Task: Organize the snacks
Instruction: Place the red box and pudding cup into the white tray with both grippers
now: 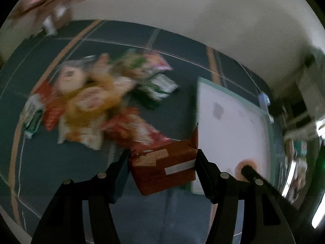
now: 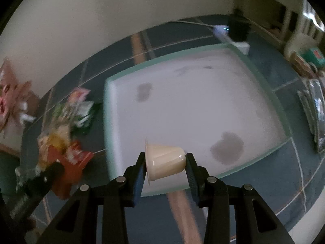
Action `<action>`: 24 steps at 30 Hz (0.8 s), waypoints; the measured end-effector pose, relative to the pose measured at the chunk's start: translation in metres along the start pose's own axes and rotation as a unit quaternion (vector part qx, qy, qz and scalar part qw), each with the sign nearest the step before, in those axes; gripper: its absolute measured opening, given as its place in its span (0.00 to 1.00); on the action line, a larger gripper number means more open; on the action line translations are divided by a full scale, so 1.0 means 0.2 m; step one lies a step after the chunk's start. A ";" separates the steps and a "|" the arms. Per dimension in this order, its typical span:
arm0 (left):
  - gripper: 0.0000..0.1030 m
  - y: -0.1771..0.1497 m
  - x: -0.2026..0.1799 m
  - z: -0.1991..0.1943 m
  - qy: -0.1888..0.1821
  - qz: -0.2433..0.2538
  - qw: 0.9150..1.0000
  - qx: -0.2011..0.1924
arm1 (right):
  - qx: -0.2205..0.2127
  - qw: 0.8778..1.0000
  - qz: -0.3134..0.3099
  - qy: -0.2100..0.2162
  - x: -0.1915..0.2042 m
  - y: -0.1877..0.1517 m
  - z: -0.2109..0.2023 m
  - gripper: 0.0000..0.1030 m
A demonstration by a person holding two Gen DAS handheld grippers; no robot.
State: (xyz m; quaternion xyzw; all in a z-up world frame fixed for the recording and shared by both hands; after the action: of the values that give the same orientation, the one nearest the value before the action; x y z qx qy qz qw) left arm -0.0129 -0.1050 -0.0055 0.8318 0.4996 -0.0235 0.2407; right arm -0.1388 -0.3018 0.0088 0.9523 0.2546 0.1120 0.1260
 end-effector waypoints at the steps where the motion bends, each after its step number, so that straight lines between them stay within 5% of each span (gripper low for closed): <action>1: 0.62 -0.01 -0.06 0.02 -0.002 0.014 1.000 0.002 | 0.001 1.000 0.012 -0.001 -0.04 0.02 0.01 0.39; 11: 0.62 -0.06 -0.43 0.19 -0.034 0.097 0.994 0.020 | 0.002 0.996 0.085 -0.036 -0.36 0.11 0.07 0.39; 15: 0.70 -0.06 -0.47 0.18 -0.042 0.119 0.992 0.013 | 0.007 0.994 0.108 -0.034 -0.40 0.10 0.07 0.40; 20: 0.72 -0.01 -0.38 0.13 -0.007 0.105 0.994 0.007 | 0.000 0.994 0.105 -0.029 -0.39 0.10 0.07 0.48; 22: 0.83 0.02 -0.30 0.12 0.027 0.088 0.996 0.013 | -0.003 0.995 0.095 -0.032 -0.36 0.09 0.05 0.63; 24: 0.86 0.05 -0.20 0.11 0.078 0.069 0.994 0.015 | -0.003 0.996 0.081 -0.031 -0.33 0.08 0.04 0.67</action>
State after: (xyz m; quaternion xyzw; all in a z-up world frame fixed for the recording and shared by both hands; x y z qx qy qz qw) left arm -0.0195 -0.1510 -0.0109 0.8671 0.4579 0.0508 0.1895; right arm -0.1849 -0.3512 -0.0042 0.9724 0.1717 0.0928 0.1274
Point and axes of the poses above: each gripper's, at about its wrist camera, not at the fingertips, and z roughly the way its jaws point, x to its left, y to its top, the point moved 1 cm from there along z, roughly the way its jaws point, and after that the axes turned 1 degree about -y, right-handed, at the moved point
